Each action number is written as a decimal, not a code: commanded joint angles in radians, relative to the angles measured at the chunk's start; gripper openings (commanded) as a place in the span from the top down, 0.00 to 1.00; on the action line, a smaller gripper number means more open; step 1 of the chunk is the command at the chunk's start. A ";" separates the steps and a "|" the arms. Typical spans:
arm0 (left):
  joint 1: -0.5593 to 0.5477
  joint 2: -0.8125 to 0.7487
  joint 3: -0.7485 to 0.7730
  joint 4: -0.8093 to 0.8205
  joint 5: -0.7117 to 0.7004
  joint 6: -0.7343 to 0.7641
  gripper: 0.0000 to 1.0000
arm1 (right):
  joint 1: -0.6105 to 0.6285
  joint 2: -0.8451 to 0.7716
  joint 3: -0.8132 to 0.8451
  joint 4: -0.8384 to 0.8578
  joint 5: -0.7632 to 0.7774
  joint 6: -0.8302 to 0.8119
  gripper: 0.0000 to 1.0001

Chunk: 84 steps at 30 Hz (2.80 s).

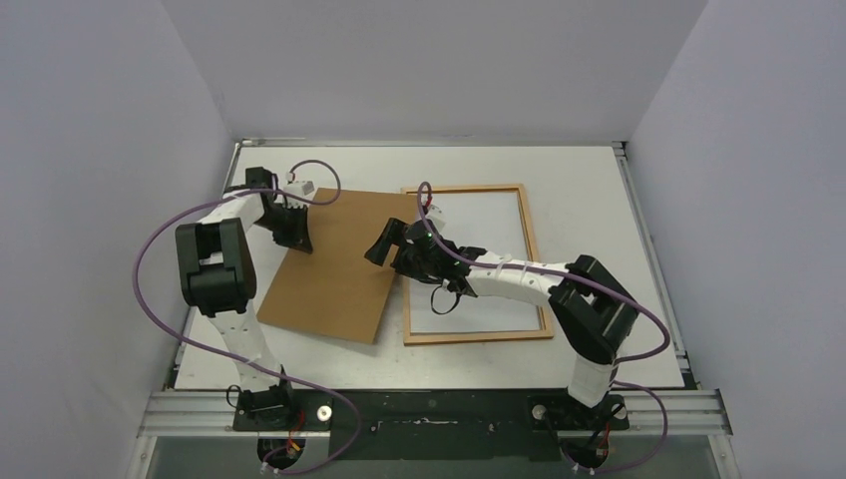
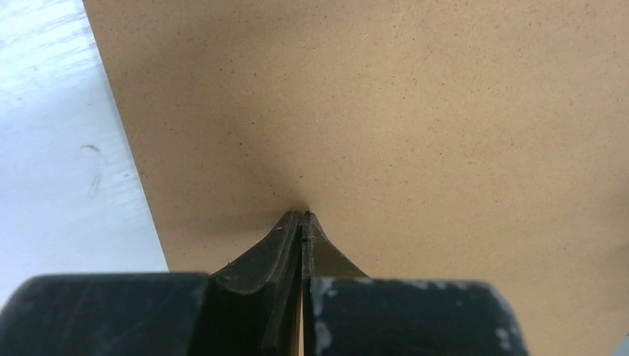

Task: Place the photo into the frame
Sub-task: Move the photo frame item to the center of the board, then turn over the photo frame item at the center of the board.

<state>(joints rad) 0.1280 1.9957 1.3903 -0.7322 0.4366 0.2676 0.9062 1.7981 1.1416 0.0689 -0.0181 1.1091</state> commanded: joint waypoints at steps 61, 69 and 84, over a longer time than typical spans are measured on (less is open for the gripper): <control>0.059 -0.157 -0.081 -0.180 -0.151 0.062 0.37 | -0.196 -0.189 -0.045 -0.184 0.088 -0.236 0.01; 0.068 -0.124 -0.133 -0.087 -0.214 0.041 0.41 | -0.200 -0.191 -0.083 -0.183 0.077 -0.230 0.01; 0.049 -0.058 -0.160 -0.013 -0.249 0.008 0.52 | -0.233 -0.179 -0.135 -0.124 -0.001 -0.207 0.06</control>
<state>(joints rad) 0.1864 1.8950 1.2598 -0.8318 0.2012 0.2859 0.6846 1.6283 1.0290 -0.1143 0.0154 0.8883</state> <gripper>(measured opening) 0.493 0.941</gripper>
